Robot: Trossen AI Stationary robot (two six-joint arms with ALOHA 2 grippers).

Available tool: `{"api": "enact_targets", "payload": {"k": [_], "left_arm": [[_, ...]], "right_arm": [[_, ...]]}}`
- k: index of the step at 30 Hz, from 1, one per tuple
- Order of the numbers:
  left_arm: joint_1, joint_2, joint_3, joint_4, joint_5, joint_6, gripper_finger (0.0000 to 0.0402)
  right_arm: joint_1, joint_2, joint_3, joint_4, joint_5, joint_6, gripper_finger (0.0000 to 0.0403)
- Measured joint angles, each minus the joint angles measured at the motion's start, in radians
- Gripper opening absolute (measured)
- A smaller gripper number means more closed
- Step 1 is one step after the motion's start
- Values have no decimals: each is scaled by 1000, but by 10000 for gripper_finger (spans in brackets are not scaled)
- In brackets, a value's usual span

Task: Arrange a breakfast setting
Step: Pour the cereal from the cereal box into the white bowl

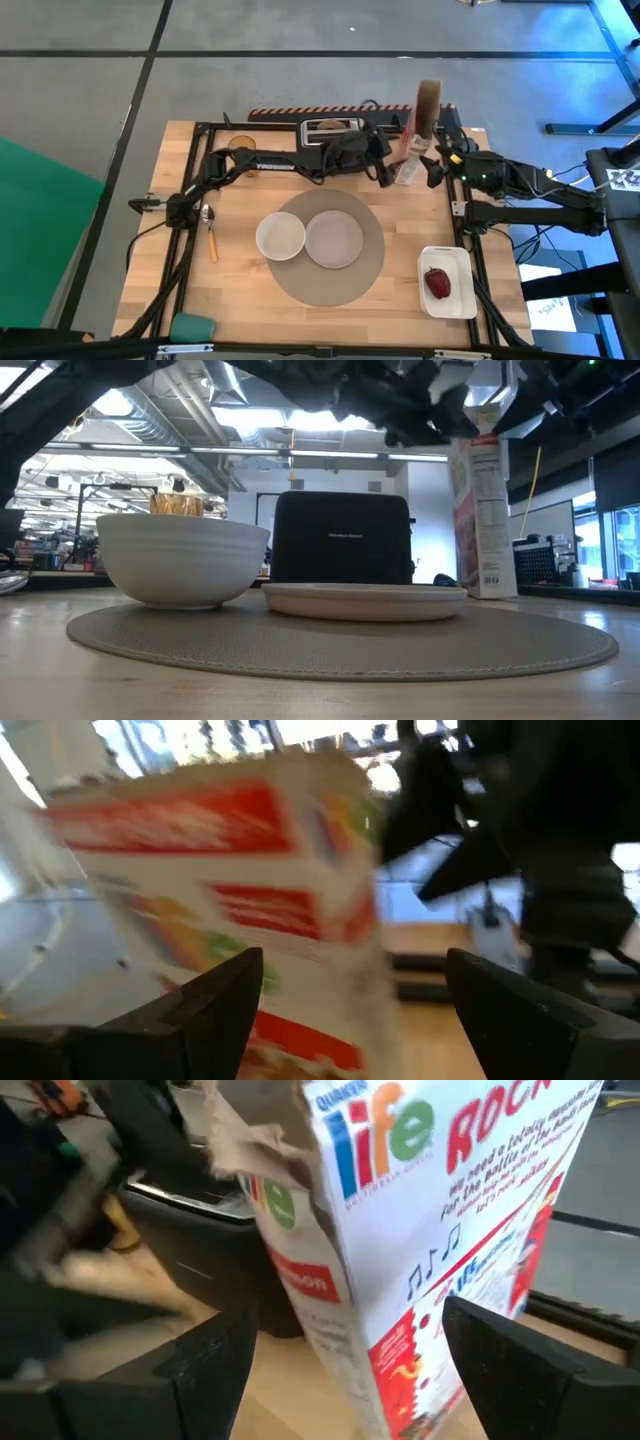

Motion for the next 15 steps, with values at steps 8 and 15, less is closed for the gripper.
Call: {"api": "enact_targets", "payload": {"k": [8, 15], "left_arm": [[-28, 68, 0, 12, 28, -20, 309], [-34, 76, 0, 15, 38, -19, 309]], "right_arm": [[0, 0, 0, 23, 43, 40, 308], [-1, 1, 0, 20, 37, 47, 308]]}}
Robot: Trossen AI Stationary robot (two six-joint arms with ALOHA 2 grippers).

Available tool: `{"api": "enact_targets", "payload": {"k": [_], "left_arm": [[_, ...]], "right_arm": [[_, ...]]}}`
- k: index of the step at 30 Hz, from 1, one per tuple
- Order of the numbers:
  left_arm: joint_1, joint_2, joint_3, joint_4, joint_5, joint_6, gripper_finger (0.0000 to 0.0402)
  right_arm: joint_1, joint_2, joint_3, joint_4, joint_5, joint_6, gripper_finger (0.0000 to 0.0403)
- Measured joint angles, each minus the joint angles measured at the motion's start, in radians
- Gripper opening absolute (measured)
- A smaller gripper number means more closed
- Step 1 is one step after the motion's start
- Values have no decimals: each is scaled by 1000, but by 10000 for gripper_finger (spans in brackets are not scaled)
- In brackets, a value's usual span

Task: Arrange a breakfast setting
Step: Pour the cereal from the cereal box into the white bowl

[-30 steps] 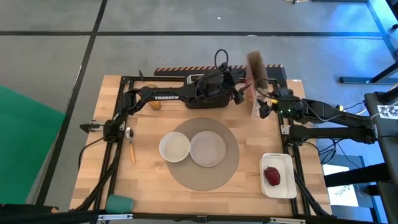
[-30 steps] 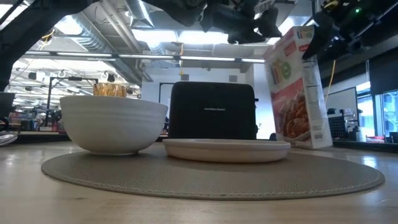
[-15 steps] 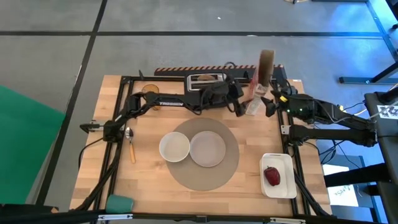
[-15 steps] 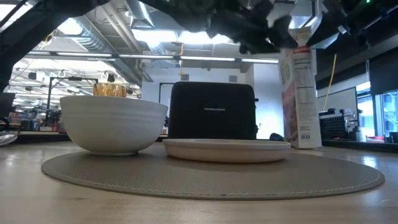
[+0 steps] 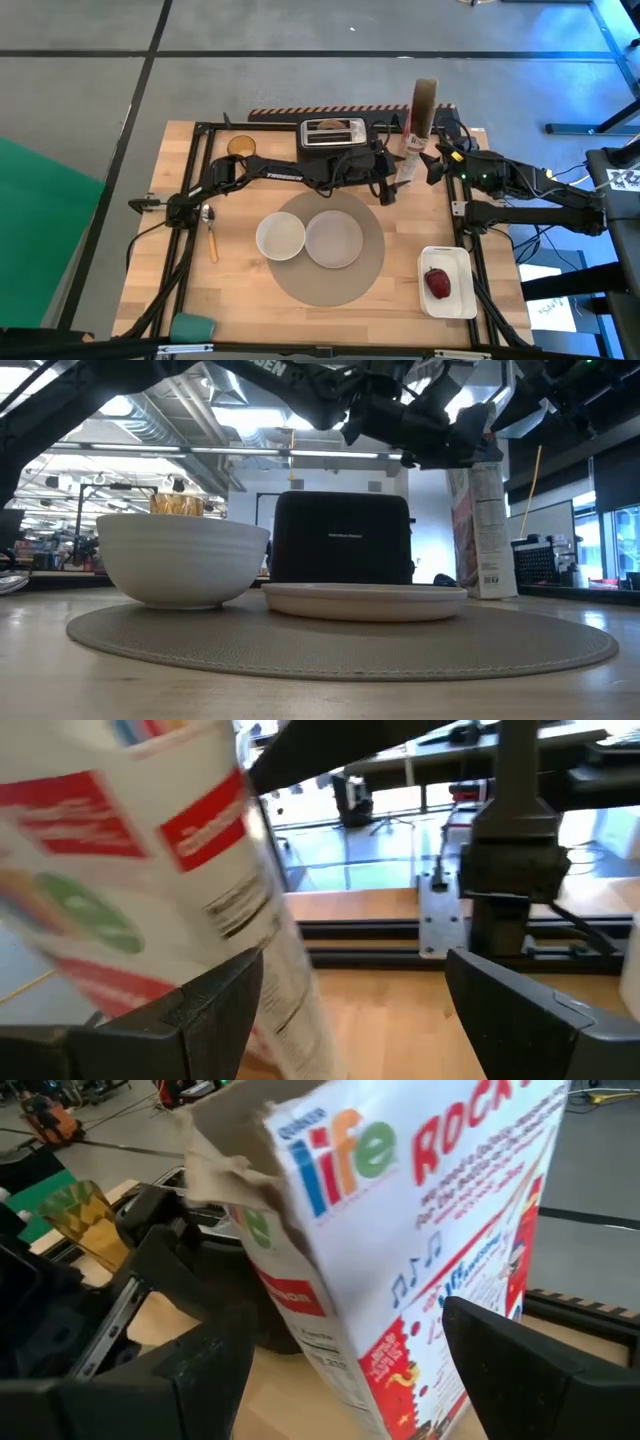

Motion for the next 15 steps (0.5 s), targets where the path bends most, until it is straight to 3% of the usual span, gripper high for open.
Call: {"api": "enact_targets", "payload": {"k": [5, 11, 15], "left_arm": [[10, 0, 0, 28, -122, -1, 309], [60, 41, 0, 113, -44, -35, 309], [80, 81, 19, 138, 92, -41, 309]], "right_arm": [[0, 0, 0, -3, -22, 1, 308], [0, 13, 0, -3, -13, 2, 308], [0, 33, 0, -3, -11, 3, 308]]}}
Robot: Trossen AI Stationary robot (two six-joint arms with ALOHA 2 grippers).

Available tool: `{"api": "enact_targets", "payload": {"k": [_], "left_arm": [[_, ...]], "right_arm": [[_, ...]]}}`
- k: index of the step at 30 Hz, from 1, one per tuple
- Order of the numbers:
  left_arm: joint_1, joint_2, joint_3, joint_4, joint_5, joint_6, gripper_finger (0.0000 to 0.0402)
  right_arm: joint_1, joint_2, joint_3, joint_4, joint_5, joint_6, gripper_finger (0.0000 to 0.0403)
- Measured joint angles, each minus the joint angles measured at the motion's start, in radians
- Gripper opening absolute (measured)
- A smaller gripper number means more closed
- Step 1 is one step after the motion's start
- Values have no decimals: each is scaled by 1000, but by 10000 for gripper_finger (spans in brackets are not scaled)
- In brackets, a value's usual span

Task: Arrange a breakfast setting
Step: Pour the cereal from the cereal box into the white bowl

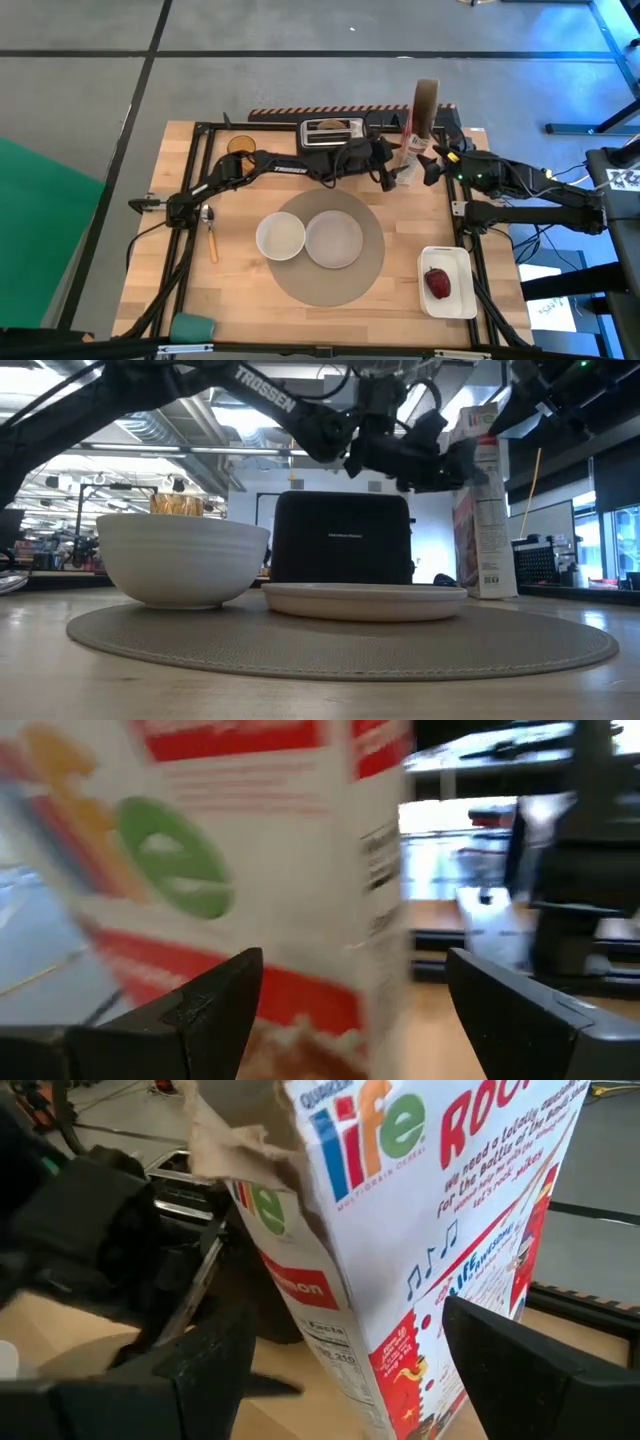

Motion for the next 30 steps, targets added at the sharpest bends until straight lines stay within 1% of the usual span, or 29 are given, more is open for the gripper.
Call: {"api": "enact_targets", "payload": {"k": [3, 7, 10, 17, 22, 24, 27, 30], "left_arm": [[-7, 9, 11, 28, 123, 25, 309], [-25, 16, 10, 27, 206, 116, 309], [-38, 16, 10, 37, 208, 169, 309], [-37, 16, 10, 41, 198, 174, 309], [-27, 16, 10, 41, 173, 169, 309], [-24, 16, 10, 41, 176, 167, 309], [-24, 16, 10, 38, 180, 167, 309], [-29, 16, 10, 24, 180, 166, 309]], "right_arm": [[0, 13, 0, -1, 3, 0, 308], [1, 24, 0, -1, 25, -2, 308], [1, 25, 0, -1, 26, -2, 308], [1, 50, 0, -7, 36, -9, 308], [1, 109, 0, -24, 41, -84, 308], [1, 134, 0, -22, 78, -83, 308], [1, 169, 0, -19, 192, -82, 308], [0, 194, 0, -8, 249, -83, 308]]}}
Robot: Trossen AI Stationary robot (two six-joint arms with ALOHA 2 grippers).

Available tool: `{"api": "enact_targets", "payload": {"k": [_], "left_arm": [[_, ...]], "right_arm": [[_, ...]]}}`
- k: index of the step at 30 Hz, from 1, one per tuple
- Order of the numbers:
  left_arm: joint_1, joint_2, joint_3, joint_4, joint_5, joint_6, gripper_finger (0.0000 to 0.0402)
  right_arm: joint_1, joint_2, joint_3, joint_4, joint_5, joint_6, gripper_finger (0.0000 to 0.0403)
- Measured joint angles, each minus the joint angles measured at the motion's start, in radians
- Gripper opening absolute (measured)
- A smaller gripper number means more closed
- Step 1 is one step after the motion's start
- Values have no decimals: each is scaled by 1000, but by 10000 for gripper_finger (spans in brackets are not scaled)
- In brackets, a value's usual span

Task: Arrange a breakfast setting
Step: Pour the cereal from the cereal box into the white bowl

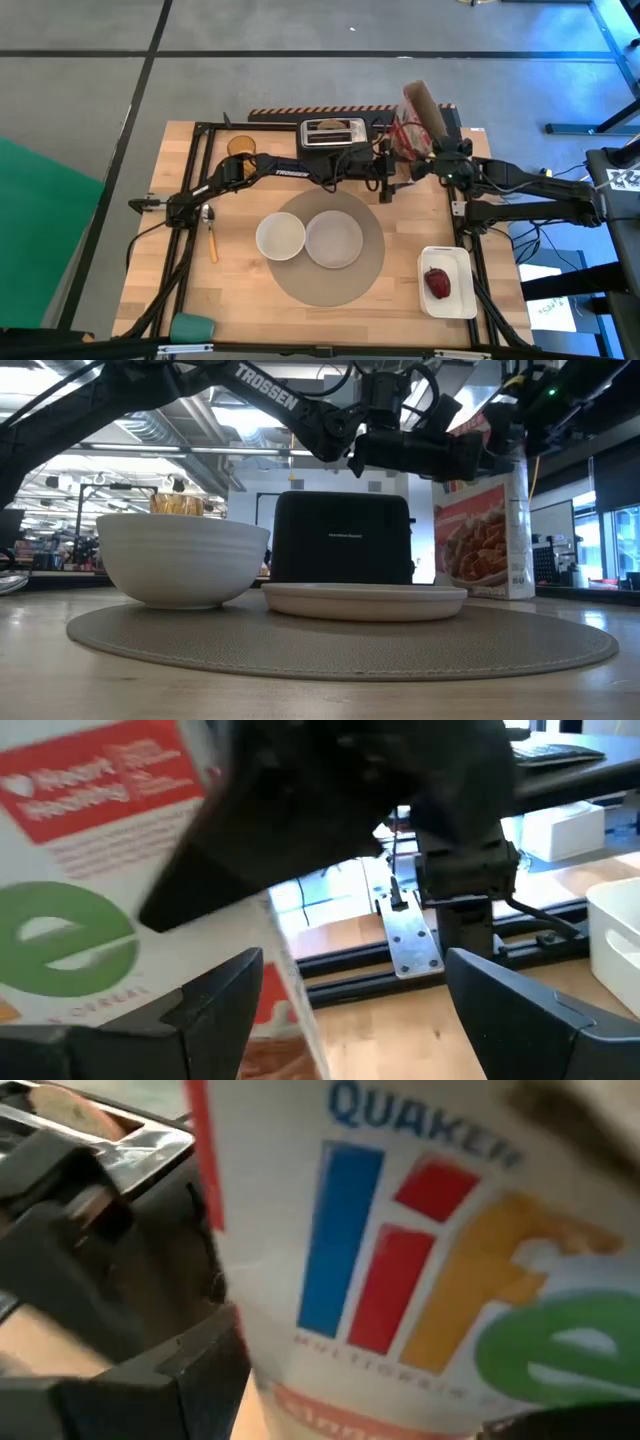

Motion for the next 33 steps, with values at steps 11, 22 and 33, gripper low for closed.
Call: {"api": "enact_targets", "payload": {"k": [11, 22, 33], "left_arm": [[-38, -84, -1, -185, -99, -2, 309], [16, -348, -1, -658, -377, -142, 309], [154, -529, 0, -838, -146, -207, 309]], "right_arm": [[0, 14, 0, 12, 14, 9, 121], [0, -78, 66, -34, -9, 40, 3], [0, -113, 513, -153, -283, -222, 0]]}}
